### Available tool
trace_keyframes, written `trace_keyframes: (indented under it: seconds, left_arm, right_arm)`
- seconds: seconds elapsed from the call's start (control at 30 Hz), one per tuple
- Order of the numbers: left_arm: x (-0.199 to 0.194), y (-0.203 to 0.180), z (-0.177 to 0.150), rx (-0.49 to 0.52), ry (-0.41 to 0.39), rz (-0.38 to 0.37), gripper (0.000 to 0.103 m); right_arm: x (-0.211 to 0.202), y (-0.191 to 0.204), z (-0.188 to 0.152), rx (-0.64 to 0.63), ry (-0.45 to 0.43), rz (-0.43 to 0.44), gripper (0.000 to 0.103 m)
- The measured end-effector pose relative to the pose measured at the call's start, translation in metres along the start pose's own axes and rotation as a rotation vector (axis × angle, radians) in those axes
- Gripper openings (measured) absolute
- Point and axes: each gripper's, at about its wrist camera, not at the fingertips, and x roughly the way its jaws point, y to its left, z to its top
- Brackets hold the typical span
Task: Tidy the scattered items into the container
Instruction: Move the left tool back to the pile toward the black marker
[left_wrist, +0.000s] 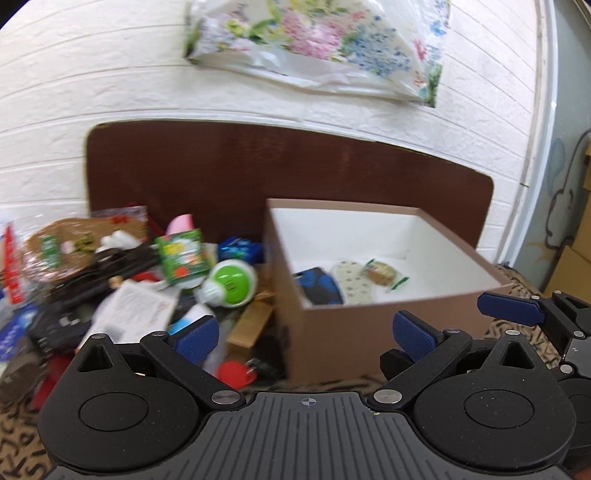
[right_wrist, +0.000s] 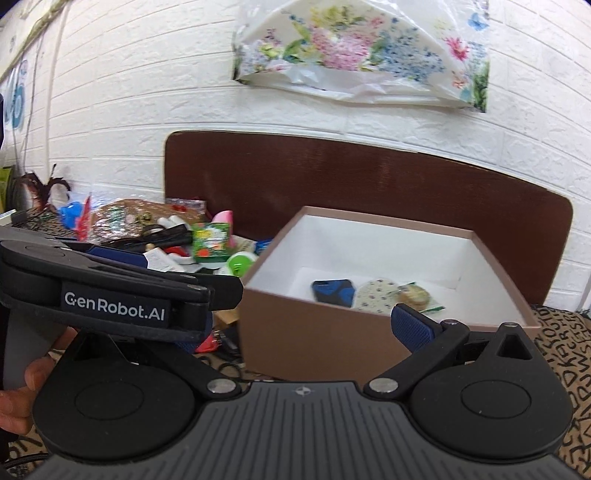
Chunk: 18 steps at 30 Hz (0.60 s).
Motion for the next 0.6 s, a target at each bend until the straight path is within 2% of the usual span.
trace_keyframes:
  seconds: [0.17, 0.33, 0.6]
  left_arm:
    - [-0.023, 0.021, -0.018, -0.020, 0.005, 0.045, 0.103]
    - [-0.041, 0.044, -0.035, -0.057, 0.027, 0.060, 0.103]
    - [-0.056, 0.084, -0.064, -0.133, 0.095, 0.086, 0.103]
  right_arm:
    - [-0.003, 0.028, -0.009, 0.003, 0.009, 0.050, 0.103]
    - [-0.002, 0.056, -0.018, -0.012, 0.019, 0.102, 0.103]
    - [0.003, 0.103, -0.034, -0.053, 0.040, 0.175, 0.103]
